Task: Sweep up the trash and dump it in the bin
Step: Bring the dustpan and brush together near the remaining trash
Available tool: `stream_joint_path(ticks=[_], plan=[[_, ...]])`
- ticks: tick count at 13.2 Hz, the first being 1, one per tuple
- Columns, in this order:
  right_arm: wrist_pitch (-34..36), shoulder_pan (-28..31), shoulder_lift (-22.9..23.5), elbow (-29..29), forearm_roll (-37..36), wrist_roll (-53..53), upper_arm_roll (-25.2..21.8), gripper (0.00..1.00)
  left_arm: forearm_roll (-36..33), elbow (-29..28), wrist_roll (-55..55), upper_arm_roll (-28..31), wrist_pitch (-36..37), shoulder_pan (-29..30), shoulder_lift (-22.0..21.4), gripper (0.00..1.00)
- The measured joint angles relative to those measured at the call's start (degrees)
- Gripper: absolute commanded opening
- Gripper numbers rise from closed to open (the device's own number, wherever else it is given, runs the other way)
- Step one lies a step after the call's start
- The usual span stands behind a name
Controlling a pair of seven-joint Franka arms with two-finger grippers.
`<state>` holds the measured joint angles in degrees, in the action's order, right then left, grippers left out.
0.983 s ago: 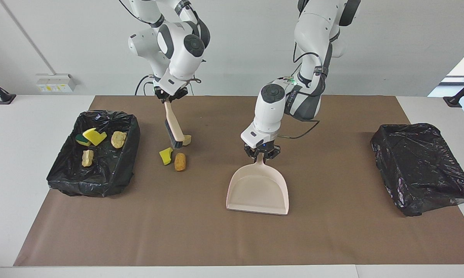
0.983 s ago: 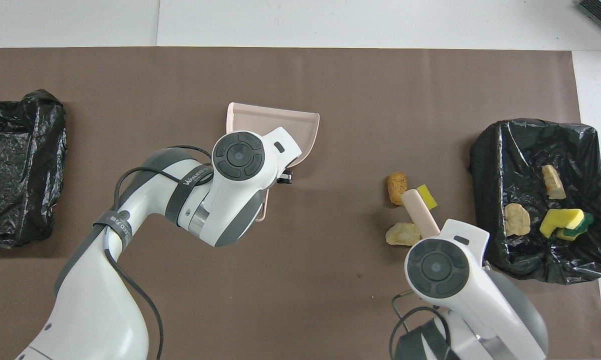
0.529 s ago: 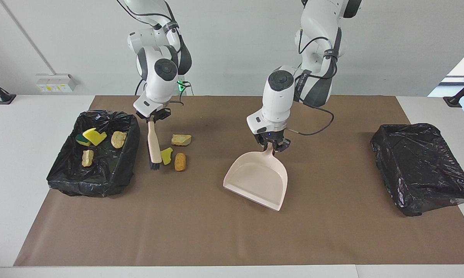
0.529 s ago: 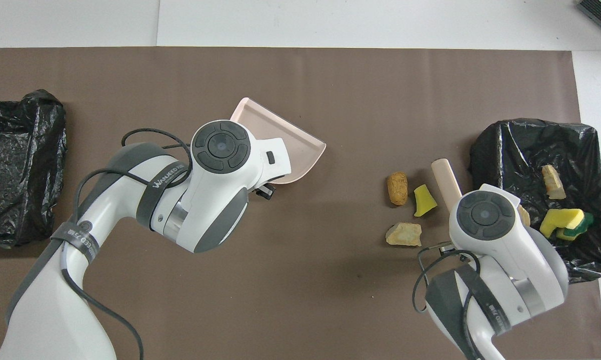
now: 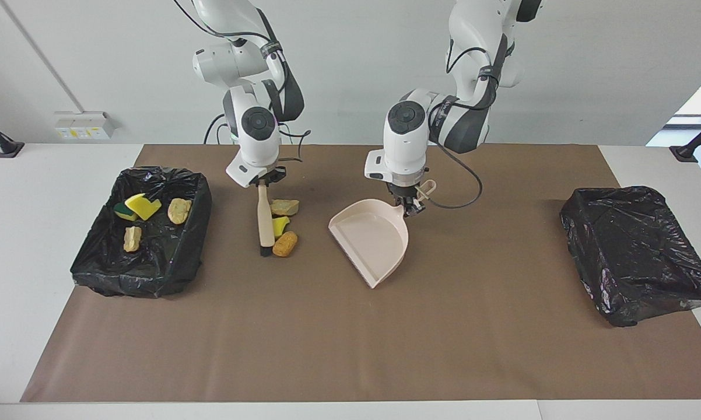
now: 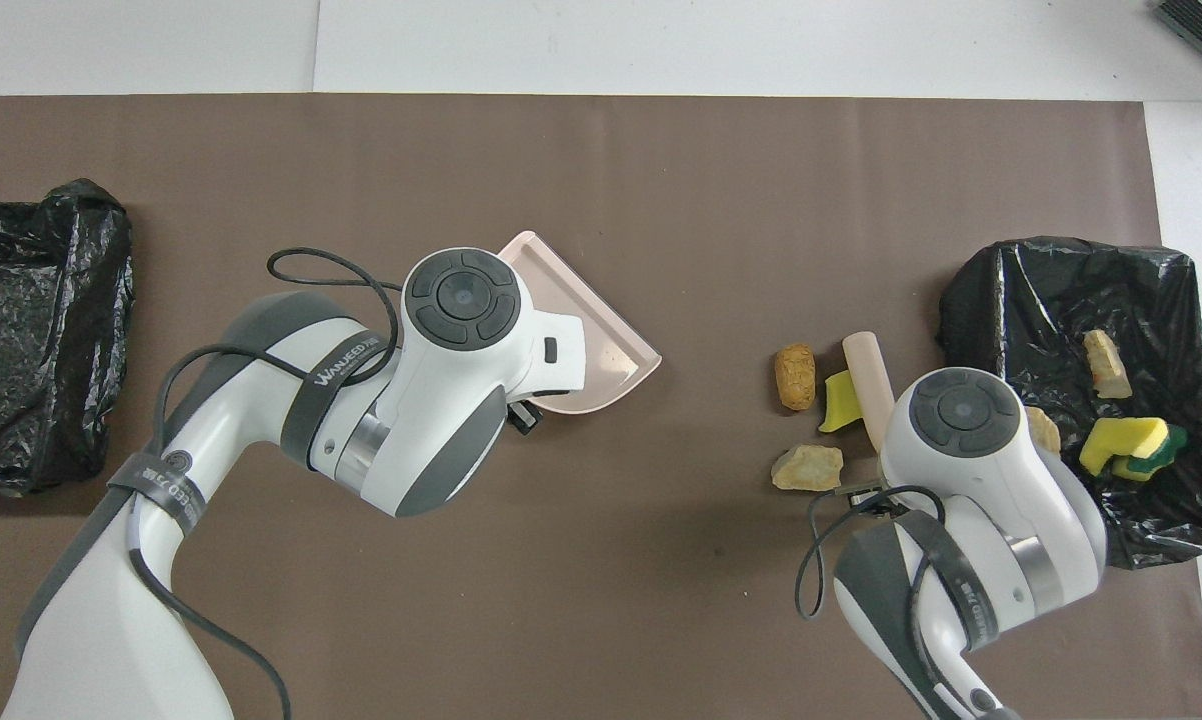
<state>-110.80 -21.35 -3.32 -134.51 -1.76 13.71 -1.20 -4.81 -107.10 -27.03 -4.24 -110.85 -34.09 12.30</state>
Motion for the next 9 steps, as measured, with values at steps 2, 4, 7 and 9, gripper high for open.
stream_joint_path(ticks=[2,4,7,9], plan=[[0.03,-2.27,-0.12,-0.02,5.80,-0.02,0.08,0.00,-1.34,-4.44,-4.43,-0.12,-0.66,-2.15,-2.82,0.00],[0.03,-3.43,-0.25,-0.04,10.48,-0.02,0.15,0.00,-3.27,-8.68,-6.54,-0.15,-1.88,-3.80,-5.66,0.00],[0.04,-4.80,-0.60,-0.26,16.97,-0.02,0.18,0.00,-4.13,-13.95,-7.17,-0.18,-2.49,-6.28,-9.44,0.00],[0.03,-5.74,-0.77,-0.44,21.43,-0.14,0.18,0.00,-4.18,-15.93,-7.21,-0.21,-2.82,-6.98,-10.89,0.00]])
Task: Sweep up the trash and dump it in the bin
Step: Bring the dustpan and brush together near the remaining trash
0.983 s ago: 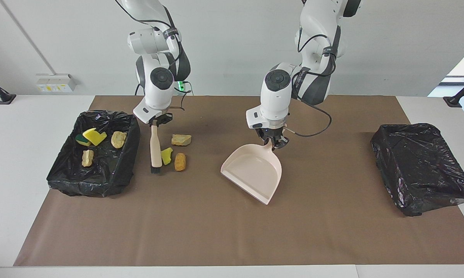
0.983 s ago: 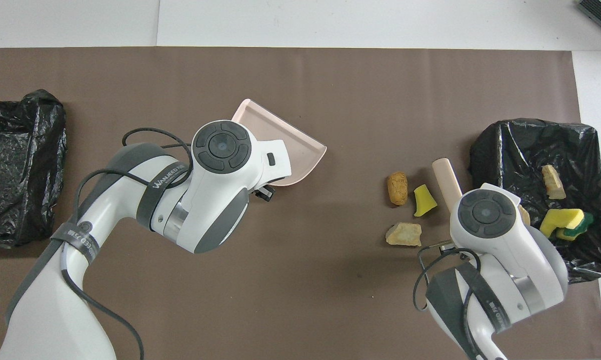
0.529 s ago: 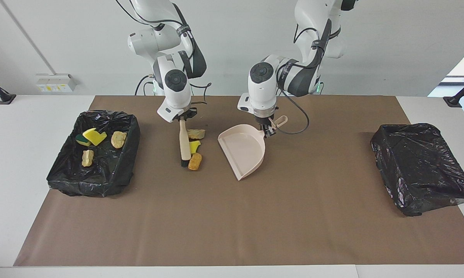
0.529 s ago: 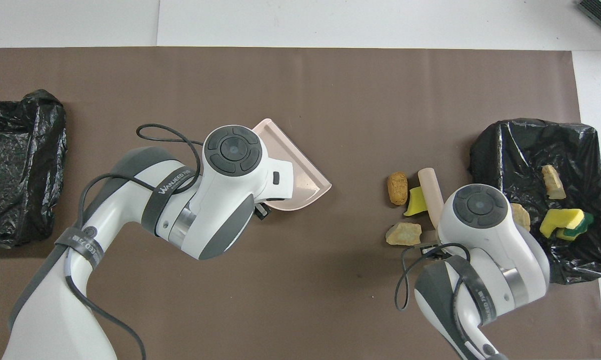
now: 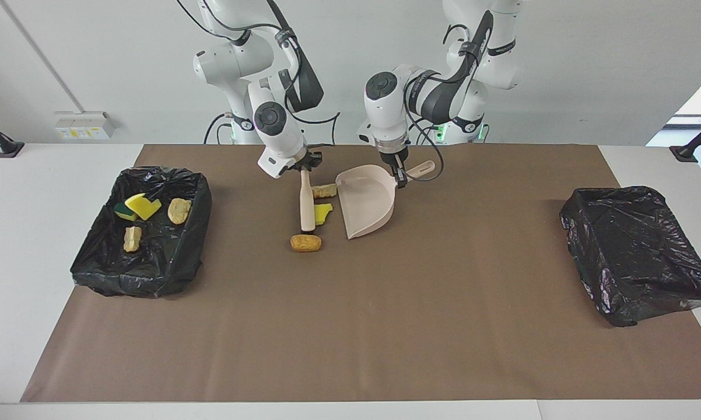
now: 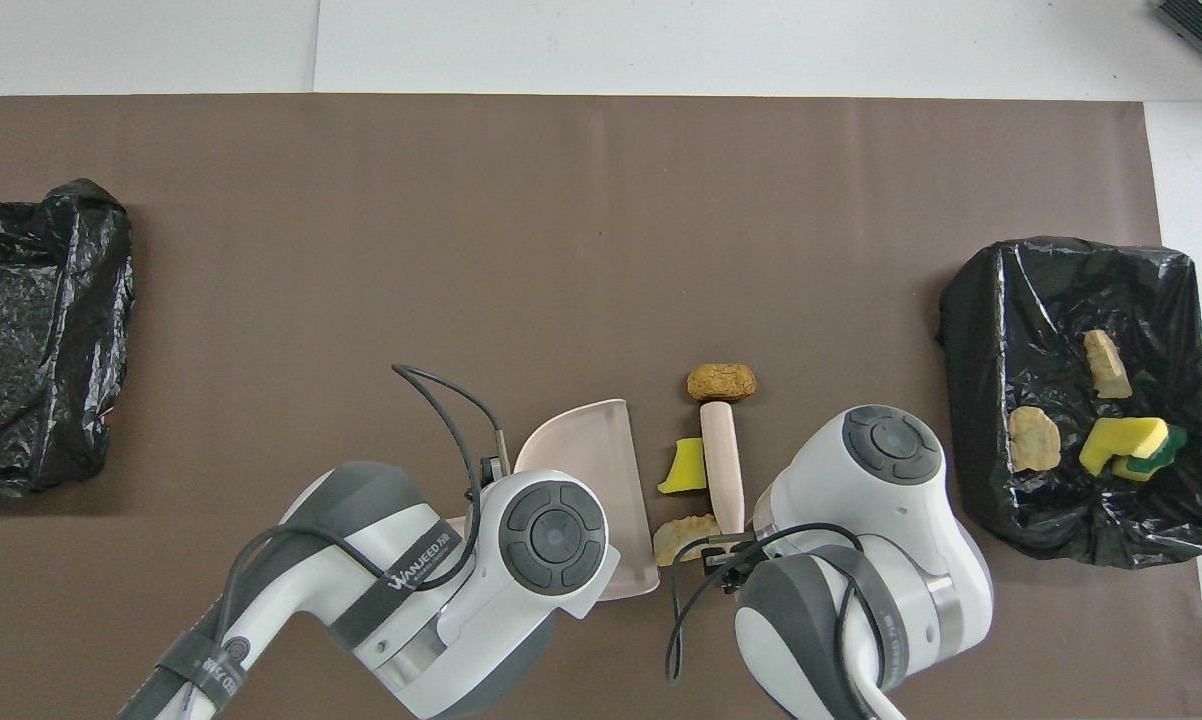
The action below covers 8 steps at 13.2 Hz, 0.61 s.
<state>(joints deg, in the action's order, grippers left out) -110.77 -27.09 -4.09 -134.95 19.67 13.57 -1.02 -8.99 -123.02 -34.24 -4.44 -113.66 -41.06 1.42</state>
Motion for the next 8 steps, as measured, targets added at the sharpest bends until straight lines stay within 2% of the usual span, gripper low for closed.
stream_joint_path(ticks=[5,8], plan=[[-0.17,-1.75,-0.07,0.20,13.47,-3.02,-0.03,0.00,-0.01,-1.51,-0.34,0.36,-0.46,0.03,-0.50,0.00],[0.51,-1.51,-0.05,3.57,16.31,-3.77,-0.28,0.00,0.00,-2.15,-0.31,0.78,-0.93,0.35,-0.50,0.00]])
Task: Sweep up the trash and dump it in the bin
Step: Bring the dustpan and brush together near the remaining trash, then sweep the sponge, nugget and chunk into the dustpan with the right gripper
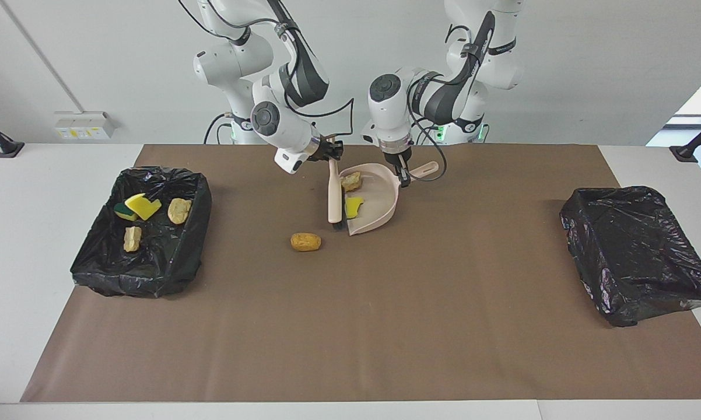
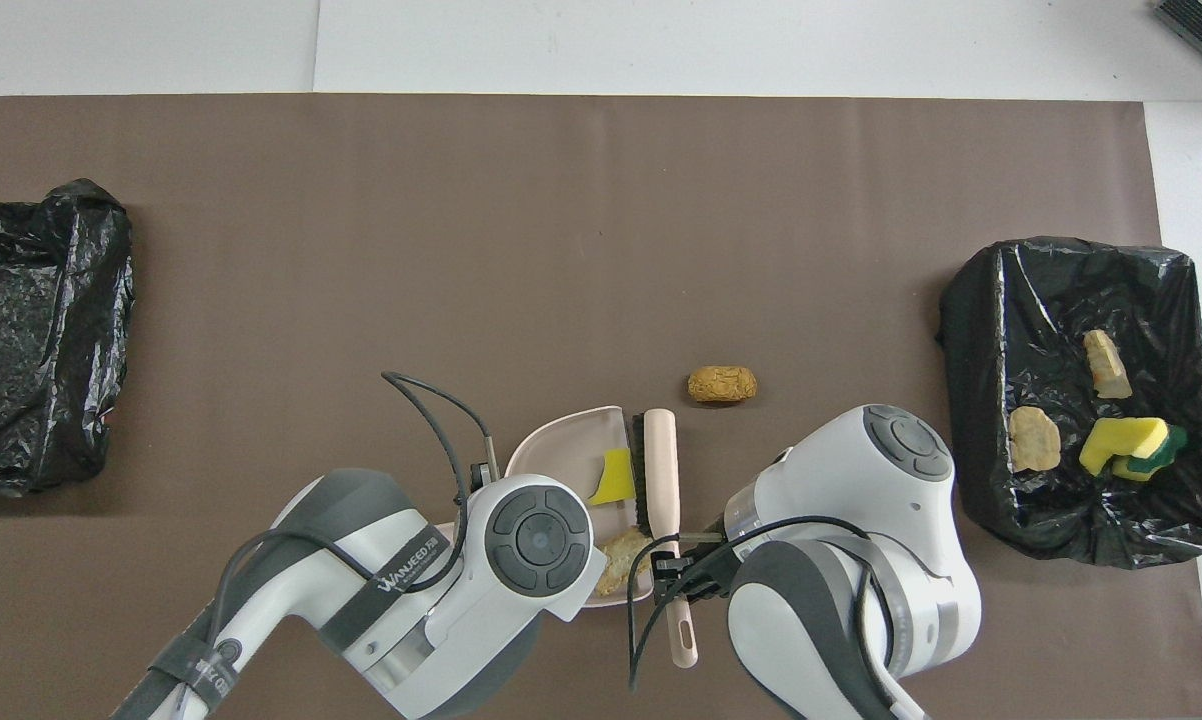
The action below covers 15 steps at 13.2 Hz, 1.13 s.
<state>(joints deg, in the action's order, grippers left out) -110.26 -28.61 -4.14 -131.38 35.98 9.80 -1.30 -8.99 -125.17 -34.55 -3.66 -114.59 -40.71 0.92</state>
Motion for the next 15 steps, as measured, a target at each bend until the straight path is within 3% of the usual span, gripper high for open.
stream_joint_path(ticks=[2,5,8,10,13,15], plan=[[5.45,1.42,-0.04,5.08,-0.84,0.00,-0.18,0.00,0.00,-0.16,0.00,0.19,-0.52,0.82,0.00,0.00],[13.47,5.85,-0.24,11.33,-16.30,-0.33,-0.55,0.00,0.00,-0.52,0.00,0.28,-3.09,2.86,0.10,0.00],[11.78,7.47,0.79,12.54,-33.42,-4.69,-0.70,0.00,0.12,-0.52,0.00,0.39,-3.83,4.80,0.55,0.00],[8.82,10.43,5.16,15.13,-41.61,-10.30,-0.80,0.00,0.16,-0.35,0.01,0.37,-4.28,5.59,0.71,0.00],[6.43,10.42,11.42,15.67,-42.07,-11.99,-0.46,0.00,0.19,-0.04,0.00,0.41,-4.73,6.39,1.32,0.00],[6.54,8.04,12.46,14.58,-36.02,-11.85,0.07,0.00,0.19,-0.03,0.00,0.38,-4.73,6.47,1.49,0.00]])
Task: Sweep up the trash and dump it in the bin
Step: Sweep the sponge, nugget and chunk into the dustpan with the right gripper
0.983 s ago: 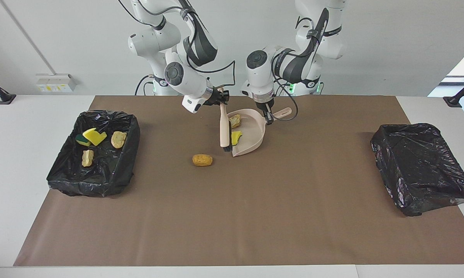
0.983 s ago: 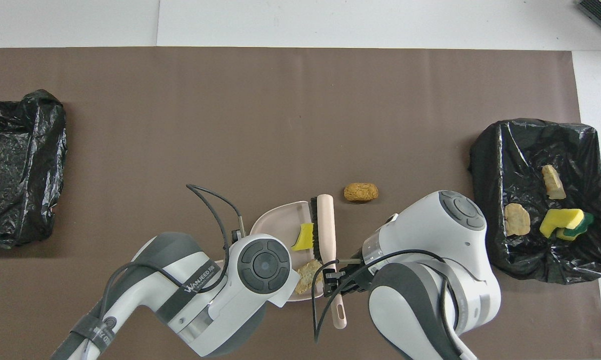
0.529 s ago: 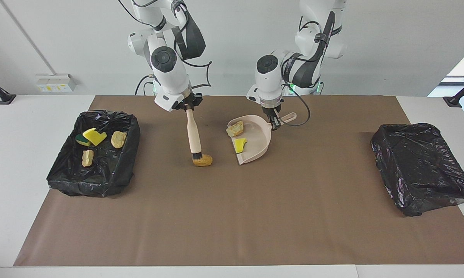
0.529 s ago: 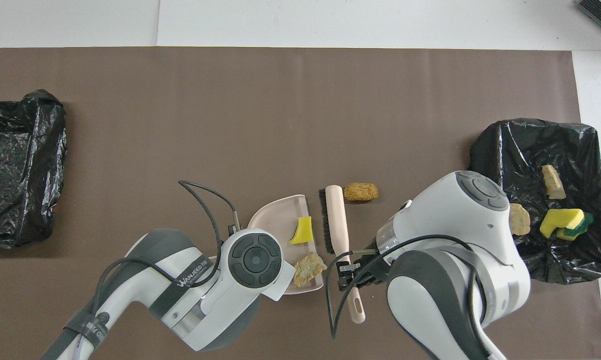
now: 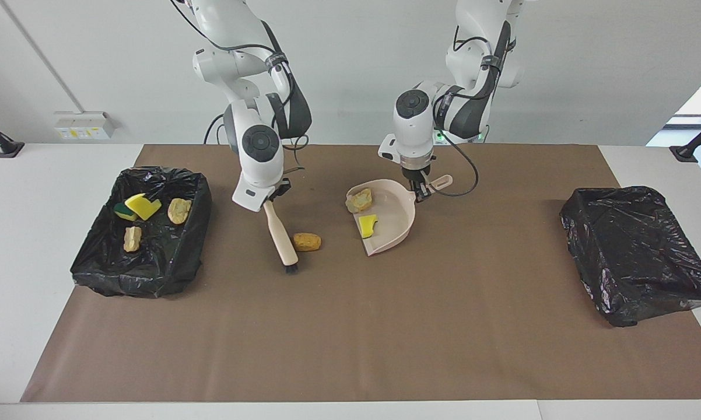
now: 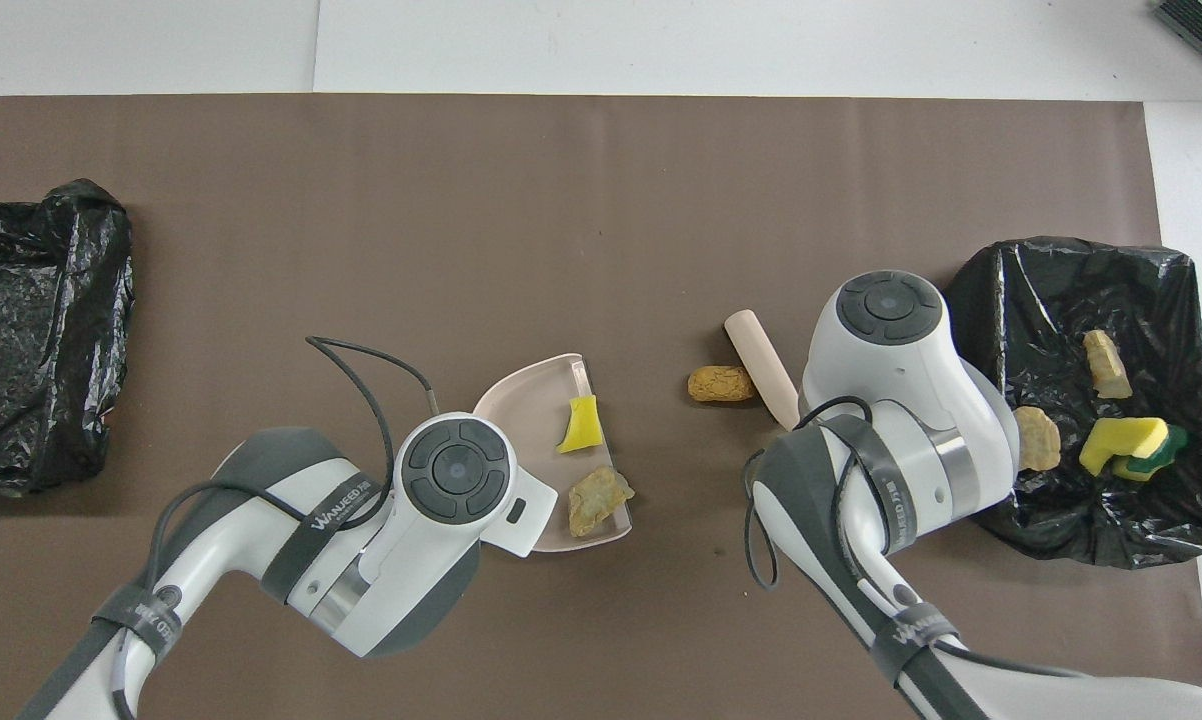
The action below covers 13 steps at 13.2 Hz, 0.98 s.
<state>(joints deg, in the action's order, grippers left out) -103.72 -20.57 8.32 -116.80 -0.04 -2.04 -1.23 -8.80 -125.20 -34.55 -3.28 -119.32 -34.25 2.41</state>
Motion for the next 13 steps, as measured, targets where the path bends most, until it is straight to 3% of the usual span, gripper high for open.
stream_joint_path(ticks=[7,10,13], plan=[[-1.05,-9.59,-2.20,-5.55,30.84,1.48,0.25,0.00,0.00,0.01,0.24,-0.63,-0.03,-0.13,0.00,0.00],[-1.06,-10.55,-3.44,-6.09,34.78,3.23,0.17,0.00,0.00,0.01,0.15,-0.70,-0.03,-0.21,0.00,0.00],[-0.69,-9.78,-5.92,-6.06,33.06,7.74,-0.62,0.00,0.00,0.01,-1.26,-0.62,-0.25,-0.20,0.00,0.00]])
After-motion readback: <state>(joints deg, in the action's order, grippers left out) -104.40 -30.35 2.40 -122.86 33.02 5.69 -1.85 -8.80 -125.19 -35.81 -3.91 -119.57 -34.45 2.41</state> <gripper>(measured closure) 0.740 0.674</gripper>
